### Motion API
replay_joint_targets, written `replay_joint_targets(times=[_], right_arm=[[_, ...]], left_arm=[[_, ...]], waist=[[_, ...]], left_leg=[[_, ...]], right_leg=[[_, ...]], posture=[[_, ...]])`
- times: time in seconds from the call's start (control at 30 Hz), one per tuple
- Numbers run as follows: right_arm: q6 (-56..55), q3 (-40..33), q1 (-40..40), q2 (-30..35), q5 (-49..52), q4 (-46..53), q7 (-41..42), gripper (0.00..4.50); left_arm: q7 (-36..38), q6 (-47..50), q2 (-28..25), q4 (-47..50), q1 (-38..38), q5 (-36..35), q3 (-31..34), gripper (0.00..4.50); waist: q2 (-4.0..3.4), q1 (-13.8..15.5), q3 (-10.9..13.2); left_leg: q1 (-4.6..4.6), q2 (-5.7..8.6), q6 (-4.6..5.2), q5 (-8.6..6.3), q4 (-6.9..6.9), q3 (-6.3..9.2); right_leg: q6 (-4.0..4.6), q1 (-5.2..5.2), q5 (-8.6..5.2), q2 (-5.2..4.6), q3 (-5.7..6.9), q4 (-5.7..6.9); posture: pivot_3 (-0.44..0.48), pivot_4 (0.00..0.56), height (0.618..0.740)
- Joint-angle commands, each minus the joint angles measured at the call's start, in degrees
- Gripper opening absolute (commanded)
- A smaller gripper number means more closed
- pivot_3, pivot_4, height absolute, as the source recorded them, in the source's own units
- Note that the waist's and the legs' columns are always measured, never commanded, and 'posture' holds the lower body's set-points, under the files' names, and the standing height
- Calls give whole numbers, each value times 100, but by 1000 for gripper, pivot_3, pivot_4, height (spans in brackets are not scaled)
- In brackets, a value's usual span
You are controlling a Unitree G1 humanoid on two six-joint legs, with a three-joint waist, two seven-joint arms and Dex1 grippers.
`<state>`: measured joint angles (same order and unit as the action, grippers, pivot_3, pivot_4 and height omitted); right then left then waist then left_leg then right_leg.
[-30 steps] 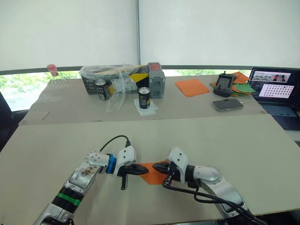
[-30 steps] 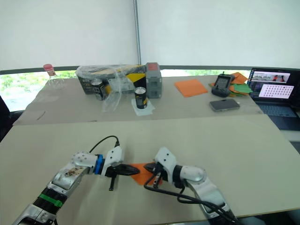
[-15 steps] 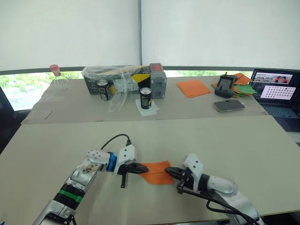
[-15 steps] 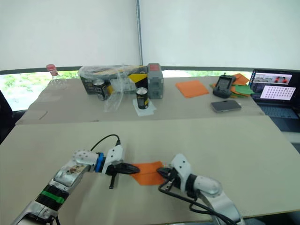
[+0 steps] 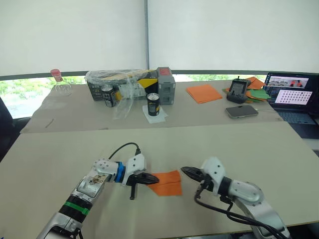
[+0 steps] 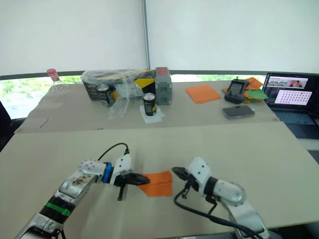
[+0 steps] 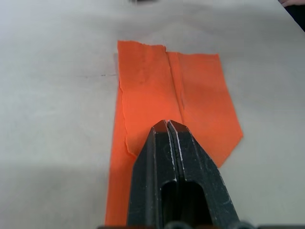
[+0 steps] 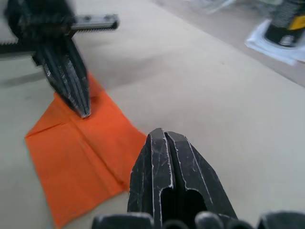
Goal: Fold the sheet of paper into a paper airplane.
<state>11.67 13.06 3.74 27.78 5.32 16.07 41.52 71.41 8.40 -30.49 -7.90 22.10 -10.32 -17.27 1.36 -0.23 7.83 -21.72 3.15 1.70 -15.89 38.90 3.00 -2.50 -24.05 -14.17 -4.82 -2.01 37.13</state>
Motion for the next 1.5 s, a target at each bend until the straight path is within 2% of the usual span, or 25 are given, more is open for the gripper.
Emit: replay_joint_targets(times=[0.03, 0.27, 0.47, 0.73, 0.93, 1.17, 1.37, 1.5], right_arm=[[-80, 308, 245, -236, -200, -429, -56, 50], [-4, 506, 385, -452, -384, -1028, -111, 50], [-80, 421, 193, -360, -306, -1038, -25, 50], [-20, 465, 193, -423, -331, -1023, -63, 50], [-30, 468, 178, -422, -348, -1052, -94, 50], [-61, 483, 248, -432, -350, -1145, -84, 50], [-90, 435, 404, -415, -333, -1309, -29, 50], [-131, 447, 498, -423, -342, -1417, 21, 50]], left_arm=[[-38, -72, -3, -6, 18, 52, 13, 0], [-74, -75, -38, 13, 9, 56, 48, 0], [-104, 122, -5, 208, -89, -233, 229, 0], [28, -8, 214, 143, -101, -127, -57, 0], [134, -633, -97, -457, -244, 289, -168, 0], [157, -359, -273, -693, -373, -74, 204, 0], [415, -563, -652, -544, -703, -32, 223, 0], [276, -485, -575, -409, -765, -282, 487, 0]], waist=[[0, 2, 0], [0, -29, -1], [0, -14, -1], [0, -3, -2], [3, -4, -10], [-1, -2, -13], [-6, -35, -17], [-6, -33, -17]], left_leg=[[-3, 1, 0, 0, 1, 0], [2, 0, 0, 0, 1, -1], [4, 1, 0, 0, 1, 0], [5, 2, 0, 0, 1, -1], [12, 2, 0, -1, -1, -1], [89, -1, 9, -7, -13, 6], [100, -2, 9, -8, -18, 4], [126, -3, 10, -8, -25, 4]], right_leg=[[0, -2, 0, -1, 0, 0], [0, -1, 0, 0, -4, 1], [0, 3, 0, -1, -5, 1], [-1, 3, 1, -2, -5, 0], [-1, 7, 1, -2, -5, -1], [-2, 94, -1, -2, 3, -24], [-3, 97, -2, -2, 1, -24], [-3, 104, -2, -5, -1, -31]], posture=[[0, 150, 740], [0, 150, 740], [0, 150, 740], [0, 150, 740], [0, 150, 740], [0, 150, 740], [0, 150, 740], [0, 150, 740]])
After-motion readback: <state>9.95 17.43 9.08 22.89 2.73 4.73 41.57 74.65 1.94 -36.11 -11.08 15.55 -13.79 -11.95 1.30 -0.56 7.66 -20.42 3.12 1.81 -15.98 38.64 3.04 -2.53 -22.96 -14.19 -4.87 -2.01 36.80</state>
